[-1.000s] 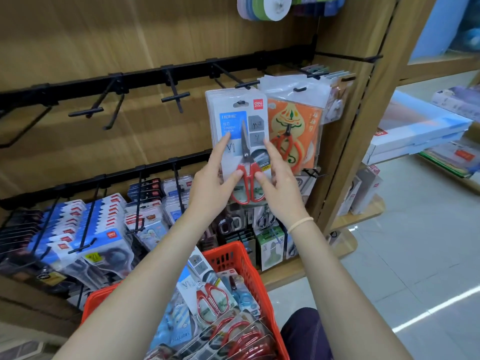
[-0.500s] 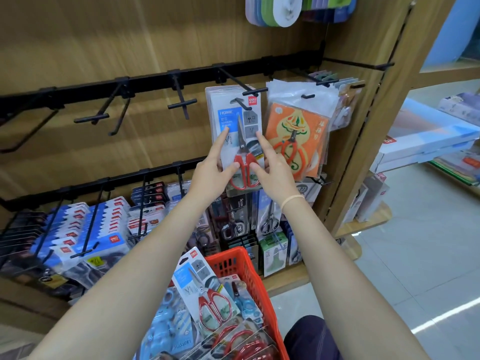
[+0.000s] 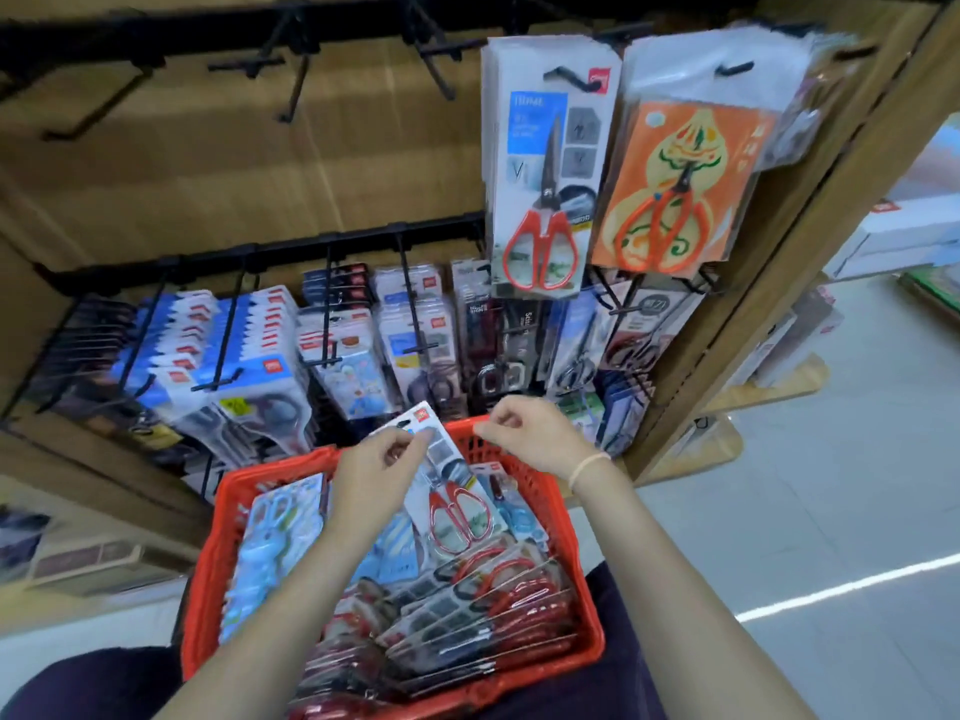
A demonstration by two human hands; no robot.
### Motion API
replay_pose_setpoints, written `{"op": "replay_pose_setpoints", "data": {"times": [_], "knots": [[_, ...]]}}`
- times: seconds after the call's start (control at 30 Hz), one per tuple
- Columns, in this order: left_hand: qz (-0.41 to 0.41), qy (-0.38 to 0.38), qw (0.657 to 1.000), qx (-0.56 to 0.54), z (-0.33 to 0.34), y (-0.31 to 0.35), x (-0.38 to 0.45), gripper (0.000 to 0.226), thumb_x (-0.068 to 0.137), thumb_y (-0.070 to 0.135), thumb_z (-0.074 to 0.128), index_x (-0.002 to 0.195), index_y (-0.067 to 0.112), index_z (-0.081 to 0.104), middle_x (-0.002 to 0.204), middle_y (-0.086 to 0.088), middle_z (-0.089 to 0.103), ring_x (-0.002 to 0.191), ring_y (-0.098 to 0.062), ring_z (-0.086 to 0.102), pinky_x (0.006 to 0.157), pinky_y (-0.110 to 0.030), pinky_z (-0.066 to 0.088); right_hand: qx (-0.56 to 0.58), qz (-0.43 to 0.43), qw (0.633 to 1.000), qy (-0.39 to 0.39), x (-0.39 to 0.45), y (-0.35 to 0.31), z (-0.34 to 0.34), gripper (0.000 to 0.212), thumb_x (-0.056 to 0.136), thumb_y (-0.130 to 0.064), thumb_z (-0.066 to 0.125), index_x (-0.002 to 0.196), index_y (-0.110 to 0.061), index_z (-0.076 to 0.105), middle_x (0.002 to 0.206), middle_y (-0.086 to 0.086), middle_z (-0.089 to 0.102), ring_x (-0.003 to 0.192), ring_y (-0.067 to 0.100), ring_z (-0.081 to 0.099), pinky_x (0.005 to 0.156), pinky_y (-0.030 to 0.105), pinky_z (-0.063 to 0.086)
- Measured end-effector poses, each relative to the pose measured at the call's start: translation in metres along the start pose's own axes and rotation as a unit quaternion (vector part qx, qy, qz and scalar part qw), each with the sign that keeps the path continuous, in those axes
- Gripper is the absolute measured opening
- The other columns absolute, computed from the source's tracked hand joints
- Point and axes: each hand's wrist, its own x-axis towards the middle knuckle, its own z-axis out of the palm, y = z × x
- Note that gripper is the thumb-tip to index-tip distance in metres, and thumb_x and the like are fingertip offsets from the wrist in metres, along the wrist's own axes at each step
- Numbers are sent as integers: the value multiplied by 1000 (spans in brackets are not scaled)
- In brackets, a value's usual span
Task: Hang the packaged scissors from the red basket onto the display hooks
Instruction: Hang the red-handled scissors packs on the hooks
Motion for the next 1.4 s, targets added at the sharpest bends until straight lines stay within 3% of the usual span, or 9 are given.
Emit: {"op": "replay_pose_setpoints", "data": {"times": [0.17,0.27,0.4,0.5,0.7,0.93,1.07,1.27,1.4], "knots": [[-191,-72,978,-39,14,-50,-11,29,95,37,72,110,19,54,99,2,65,96,-24,65,85,-37,49,-69,115,983,-128,17,28,50,59,94,-48,65,137,-11,50,124,8,63,111,27,63,96,40,50],[-176,-97,974,-102,22,-57,-8,23,92,25,76,101,32,56,104,3,74,95,-17,71,94,-40,55,-63,135,977,-153,25,37,67,55,95,-43,65,136,-7,54,131,13,64,116,30,63,99,40,51],[-175,-107,970,-132,16,-55,-10,44,88,20,81,116,32,49,107,3,70,92,-9,67,84,-32,55,16,108,982,-157,19,44,78,25,99,-26,63,116,-10,70,108,1,71,108,26,66,73,18,49],[-186,-60,966,-169,4,-45,-16,78,89,13,79,151,20,31,110,-1,62,87,-5,59,67,-19,46,98,94,982,-130,12,42,76,30,96,-27,68,124,-17,66,123,-3,69,117,17,63,103,37,50],[-146,-115,948,-257,-9,-35,-35,38,84,26,84,120,25,71,113,2,78,106,-17,73,99,-42,56,268,16,952,-145,-24,4,67,24,98,-14,65,121,-15,63,117,1,74,113,18,68,100,33,53],[-151,-83,951,-257,-20,-49,-61,34,80,21,87,109,29,73,106,6,79,103,-19,74,102,-51,54,73,16,990,-119,-61,14,63,18,82,-26,82,94,-20,71,89,-7,66,77,0,60,78,19,50],[-141,-61,953,-262,-38,-57,-70,58,68,35,92,120,33,66,112,7,77,106,-19,73,99,-52,55,-31,10,987,-156,-75,23,72,23,76,-30,88,91,-17,76,84,-4,71,77,7,62,82,36,57],[-109,-75,955,-265,-54,-61,-84,75,59,49,92,126,38,61,119,8,75,111,-21,72,99,-54,55,-410,38,858,-306,-83,2,77,78,78,-54,79,146,-27,50,152,-2,49,137,25,48,106,38,45],[-104,-78,955,-266,-50,-63,-93,67,67,38,93,126,33,62,115,7,76,107,-21,73,96,-53,57,-429,29,859,-277,-80,0,79,64,84,-51,75,139,-23,58,139,0,60,126,26,57,99,39,50]]}}
